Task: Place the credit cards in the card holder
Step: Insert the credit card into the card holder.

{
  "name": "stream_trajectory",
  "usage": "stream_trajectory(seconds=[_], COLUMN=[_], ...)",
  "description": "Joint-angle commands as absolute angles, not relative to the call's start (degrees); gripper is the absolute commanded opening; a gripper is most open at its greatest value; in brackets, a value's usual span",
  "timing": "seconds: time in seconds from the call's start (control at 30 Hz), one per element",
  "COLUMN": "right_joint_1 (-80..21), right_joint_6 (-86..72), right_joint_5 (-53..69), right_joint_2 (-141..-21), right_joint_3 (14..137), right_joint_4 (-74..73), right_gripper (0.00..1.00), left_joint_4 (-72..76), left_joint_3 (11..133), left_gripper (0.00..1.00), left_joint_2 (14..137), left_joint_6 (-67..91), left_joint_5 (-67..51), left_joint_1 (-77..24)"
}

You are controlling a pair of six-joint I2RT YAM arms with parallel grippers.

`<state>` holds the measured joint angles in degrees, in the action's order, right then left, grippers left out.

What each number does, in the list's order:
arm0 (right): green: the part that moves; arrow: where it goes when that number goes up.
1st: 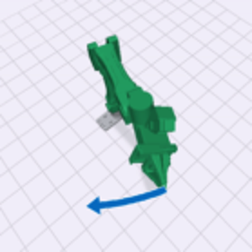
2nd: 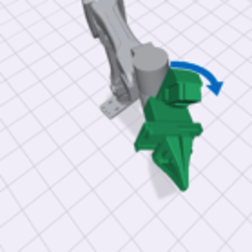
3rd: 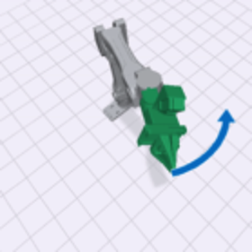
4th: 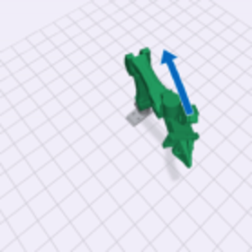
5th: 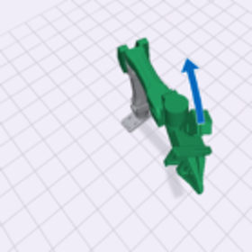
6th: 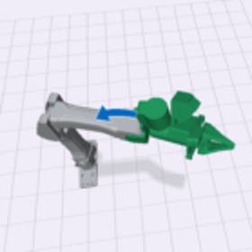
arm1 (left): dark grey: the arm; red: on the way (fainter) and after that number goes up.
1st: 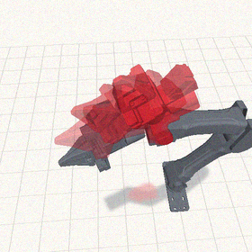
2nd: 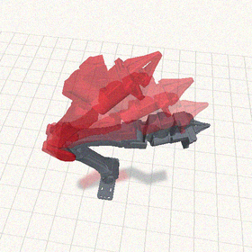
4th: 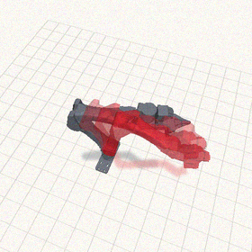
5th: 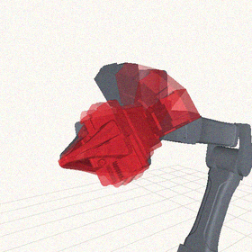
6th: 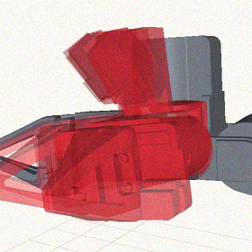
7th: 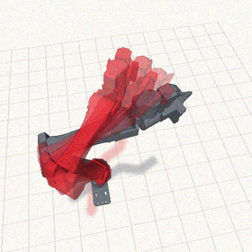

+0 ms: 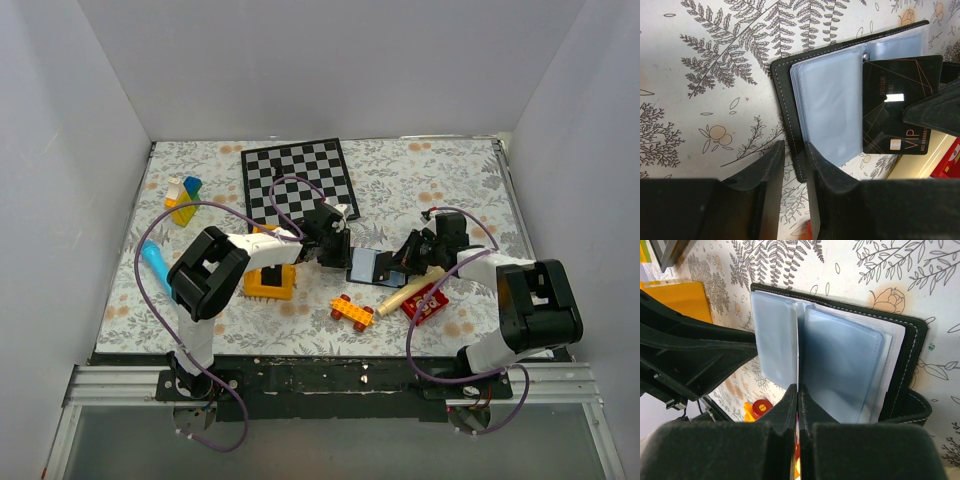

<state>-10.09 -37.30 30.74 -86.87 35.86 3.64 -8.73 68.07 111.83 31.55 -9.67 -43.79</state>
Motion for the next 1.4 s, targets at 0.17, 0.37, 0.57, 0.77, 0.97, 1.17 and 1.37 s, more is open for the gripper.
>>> stream_trajectory(seconds=[0.17,0.37,0.57,0.77,0.97,1.17,1.37], right_joint_1=[-9.8,-9.8,-9.8,-9.8,-9.8,-9.8,-9.8], right_joint_6=[-36.8,-36.7,-36.9,-36.5,-35.1,-34.9,-32.8], right_joint_5=[32.9,33.7,34.0,33.0,30.8,28.8,25.3], right_joint_2=[-88.8,-90.2,-90.8,-91.2,-90.7,-90.3,-88.8], right_joint_3=[38.6,39.5,39.5,39.3,39.7,39.2,39.5], right_joint_4=[5.8,5.9,6.6,6.4,4.8,4.9,2.1], right_gripper=[0.01,0.01,0.01,0.01,0.01,0.01,0.01], left_joint_4=[-9.6,-9.6,-9.6,-9.7,-9.6,-9.6,-9.8], left_joint_3=[68.6,68.7,68.8,69.1,69.1,69.2,69.1], left_gripper=[0.22,0.22,0.22,0.2,0.2,0.18,0.17], left_joint_2=[113.0,113.3,113.5,113.7,113.9,114.2,114.0], left_joint_6=[30.9,31.0,30.9,30.9,30.9,31.1,30.8], left_joint_5=[-10.1,-10.3,-10.5,-10.7,-11.0,-11.3,-11.3], left_joint_1=[-44.3,-44.3,-44.3,-44.3,-44.3,-44.4,-44.3])
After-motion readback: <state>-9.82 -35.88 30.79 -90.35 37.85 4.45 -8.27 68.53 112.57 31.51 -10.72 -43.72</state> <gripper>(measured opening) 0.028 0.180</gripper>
